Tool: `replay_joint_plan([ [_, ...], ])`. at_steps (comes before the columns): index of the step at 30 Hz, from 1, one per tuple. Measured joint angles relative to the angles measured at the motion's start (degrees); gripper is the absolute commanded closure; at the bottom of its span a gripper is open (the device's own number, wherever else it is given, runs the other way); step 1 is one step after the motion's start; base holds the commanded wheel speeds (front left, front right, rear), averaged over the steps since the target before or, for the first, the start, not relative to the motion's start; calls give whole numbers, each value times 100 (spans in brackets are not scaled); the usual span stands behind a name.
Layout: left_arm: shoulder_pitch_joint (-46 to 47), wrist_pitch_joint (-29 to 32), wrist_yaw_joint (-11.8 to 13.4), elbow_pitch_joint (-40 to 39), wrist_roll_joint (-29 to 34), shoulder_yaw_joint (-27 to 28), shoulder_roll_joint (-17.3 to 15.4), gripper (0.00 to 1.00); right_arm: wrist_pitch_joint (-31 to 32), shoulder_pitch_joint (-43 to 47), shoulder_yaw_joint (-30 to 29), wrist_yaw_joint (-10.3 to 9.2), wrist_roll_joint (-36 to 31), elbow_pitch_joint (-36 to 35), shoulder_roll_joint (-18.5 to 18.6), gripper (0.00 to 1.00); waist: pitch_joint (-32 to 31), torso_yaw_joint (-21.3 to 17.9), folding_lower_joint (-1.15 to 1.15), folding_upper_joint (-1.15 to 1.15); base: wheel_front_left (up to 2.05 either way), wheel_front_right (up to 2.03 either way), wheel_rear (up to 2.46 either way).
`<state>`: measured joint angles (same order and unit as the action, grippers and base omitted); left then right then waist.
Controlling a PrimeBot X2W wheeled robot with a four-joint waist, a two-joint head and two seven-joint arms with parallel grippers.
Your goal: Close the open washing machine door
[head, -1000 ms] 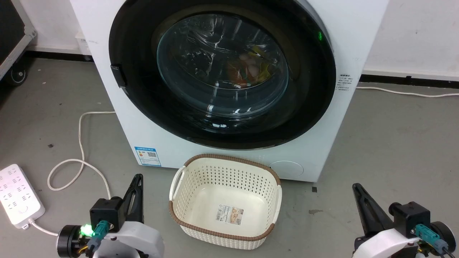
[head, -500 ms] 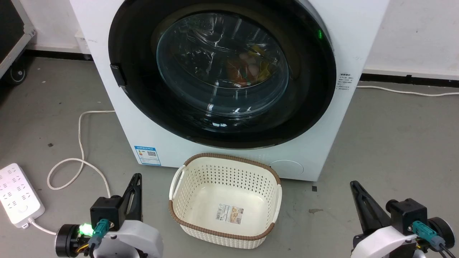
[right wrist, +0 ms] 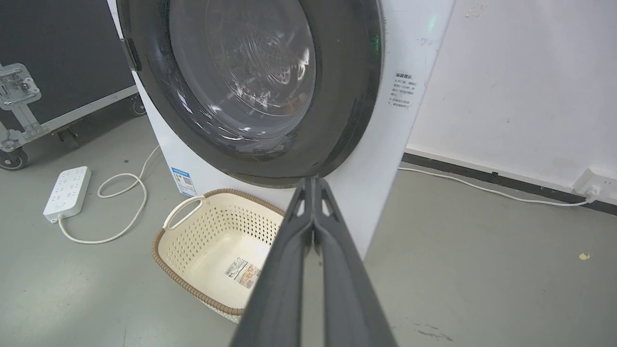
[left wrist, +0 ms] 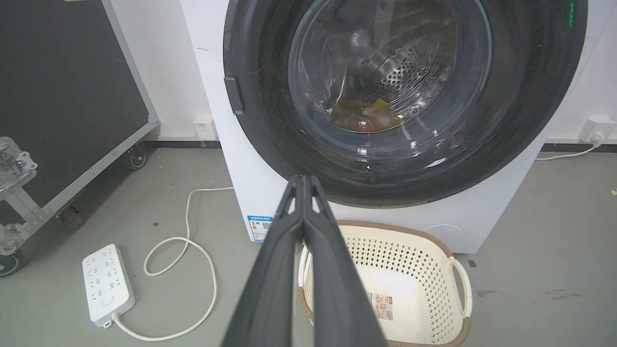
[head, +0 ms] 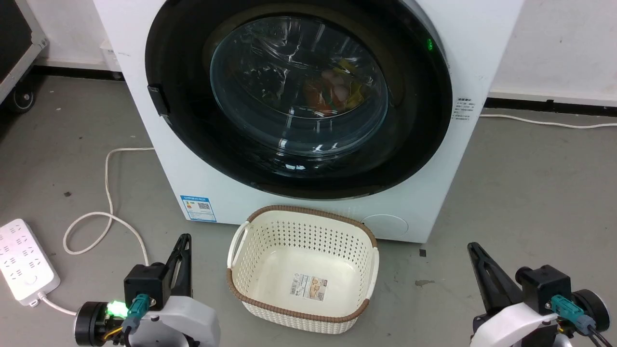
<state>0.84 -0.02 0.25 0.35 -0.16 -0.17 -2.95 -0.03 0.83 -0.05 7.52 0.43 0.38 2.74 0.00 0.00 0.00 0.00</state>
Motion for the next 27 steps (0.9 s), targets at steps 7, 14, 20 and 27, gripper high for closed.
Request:
replay_joint_plan([
  [7,-1,0,0,-1,0,2,1,100,0,-1,2,0,0,-2,0,100,0,0,0,0,0,0,0],
  [14,-1,0,0,-2,0,2,2,100,0,-1,1,0,0,-3,0,100,0,0,0,0,0,0,0],
  [20,-1,0,0,-2,0,2,2,100,0,-1,2,0,0,-3,0,100,0,0,0,0,0,0,0],
  [27,-1,-1,0,-2,0,2,2,100,0,-1,2,0,0,-4,0,100,0,0,0,0,0,0,0],
])
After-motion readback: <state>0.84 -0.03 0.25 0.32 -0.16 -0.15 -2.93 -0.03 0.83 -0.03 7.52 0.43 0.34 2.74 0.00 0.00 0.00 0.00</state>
